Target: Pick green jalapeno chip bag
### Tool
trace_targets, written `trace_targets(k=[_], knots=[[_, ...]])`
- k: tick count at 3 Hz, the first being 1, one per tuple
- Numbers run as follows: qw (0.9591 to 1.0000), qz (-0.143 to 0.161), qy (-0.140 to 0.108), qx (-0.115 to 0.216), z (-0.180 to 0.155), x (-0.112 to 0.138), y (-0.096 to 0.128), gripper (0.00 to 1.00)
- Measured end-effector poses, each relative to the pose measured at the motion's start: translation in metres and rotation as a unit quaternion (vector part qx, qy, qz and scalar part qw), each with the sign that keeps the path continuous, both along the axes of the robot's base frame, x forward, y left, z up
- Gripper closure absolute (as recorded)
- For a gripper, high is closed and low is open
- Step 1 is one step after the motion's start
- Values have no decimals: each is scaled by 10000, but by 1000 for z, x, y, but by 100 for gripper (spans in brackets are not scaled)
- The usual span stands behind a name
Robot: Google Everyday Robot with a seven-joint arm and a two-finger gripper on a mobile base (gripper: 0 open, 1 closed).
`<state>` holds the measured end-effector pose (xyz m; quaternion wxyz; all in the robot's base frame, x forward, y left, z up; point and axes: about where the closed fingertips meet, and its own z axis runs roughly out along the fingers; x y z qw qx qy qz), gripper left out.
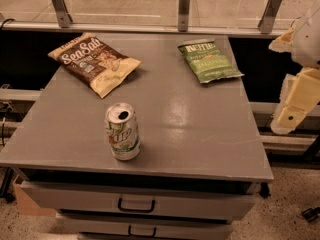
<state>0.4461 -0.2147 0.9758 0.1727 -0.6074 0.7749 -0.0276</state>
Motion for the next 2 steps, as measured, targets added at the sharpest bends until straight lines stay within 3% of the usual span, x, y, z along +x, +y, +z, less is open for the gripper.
trace_targets(k=[1,2], knots=[[9992,165,-242,259,-9,44,8,0],[9974,70,-457,561,-26,100,11,0]])
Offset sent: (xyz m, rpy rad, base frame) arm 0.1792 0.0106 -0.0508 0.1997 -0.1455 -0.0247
